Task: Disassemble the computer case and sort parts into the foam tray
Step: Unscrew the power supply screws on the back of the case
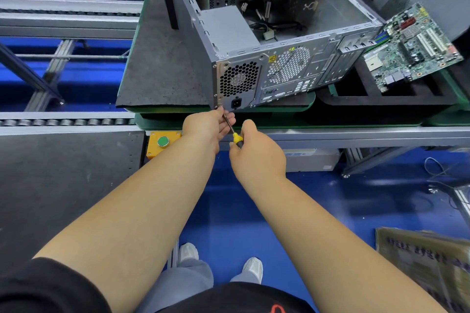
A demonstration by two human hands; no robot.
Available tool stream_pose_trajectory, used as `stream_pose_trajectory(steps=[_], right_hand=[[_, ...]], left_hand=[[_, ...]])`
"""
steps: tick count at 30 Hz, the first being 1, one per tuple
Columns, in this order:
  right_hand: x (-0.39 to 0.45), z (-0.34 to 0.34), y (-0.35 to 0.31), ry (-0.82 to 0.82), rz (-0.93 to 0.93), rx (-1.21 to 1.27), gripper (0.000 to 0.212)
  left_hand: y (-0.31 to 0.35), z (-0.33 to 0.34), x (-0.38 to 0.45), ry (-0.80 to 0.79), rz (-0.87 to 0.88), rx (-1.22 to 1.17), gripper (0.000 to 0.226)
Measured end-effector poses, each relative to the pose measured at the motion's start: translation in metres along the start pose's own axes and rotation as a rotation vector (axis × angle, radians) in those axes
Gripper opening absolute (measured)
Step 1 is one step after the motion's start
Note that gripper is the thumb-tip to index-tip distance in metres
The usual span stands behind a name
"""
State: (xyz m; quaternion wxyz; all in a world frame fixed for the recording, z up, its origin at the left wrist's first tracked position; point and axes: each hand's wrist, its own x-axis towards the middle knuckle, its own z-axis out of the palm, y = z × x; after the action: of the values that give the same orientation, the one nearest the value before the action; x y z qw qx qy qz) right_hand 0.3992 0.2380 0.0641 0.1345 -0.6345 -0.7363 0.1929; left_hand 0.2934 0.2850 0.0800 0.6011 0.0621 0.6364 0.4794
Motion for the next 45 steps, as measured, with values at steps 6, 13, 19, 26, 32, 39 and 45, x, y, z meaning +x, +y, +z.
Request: stream_pose_trajectory(steps=[6,13,19,26,32,39,45], right_hand=[[0.003,0.003,0.001,0.022,-0.02,-0.057,0.028],[0.012,-0.004,0.003,-0.455,0.493,0.957,0.028],[0.01,-0.004,0.008,-0.559,0.597,1.286,0.035],[0.01,-0.003,0.001,-0.435,0.485,0.971,0.025],[0.008,-0.002,0.001,-0.294,0.325,0.648,0.019],[0.006,0.001,-0.005,-0.084,0.032,-0.053,0.024],[0.012,0.002,-0.002,-0.232,0.108,0.284,0.02]], left_hand=[[-0.001,0.0,0.004,0.004,0.006,0.019,0.02],[0.003,0.005,0.001,0.018,-0.009,0.028,0.033],[0.0,0.0,0.001,0.023,0.008,-0.01,0.026],[0.002,0.0,-0.003,0.017,-0.004,-0.012,0.026],[0.002,0.001,-0.004,0.011,0.0,-0.021,0.025],[-0.001,0.0,0.002,-0.008,0.008,-0.017,0.022],[0.002,0.003,-0.002,0.006,-0.004,-0.018,0.023]])
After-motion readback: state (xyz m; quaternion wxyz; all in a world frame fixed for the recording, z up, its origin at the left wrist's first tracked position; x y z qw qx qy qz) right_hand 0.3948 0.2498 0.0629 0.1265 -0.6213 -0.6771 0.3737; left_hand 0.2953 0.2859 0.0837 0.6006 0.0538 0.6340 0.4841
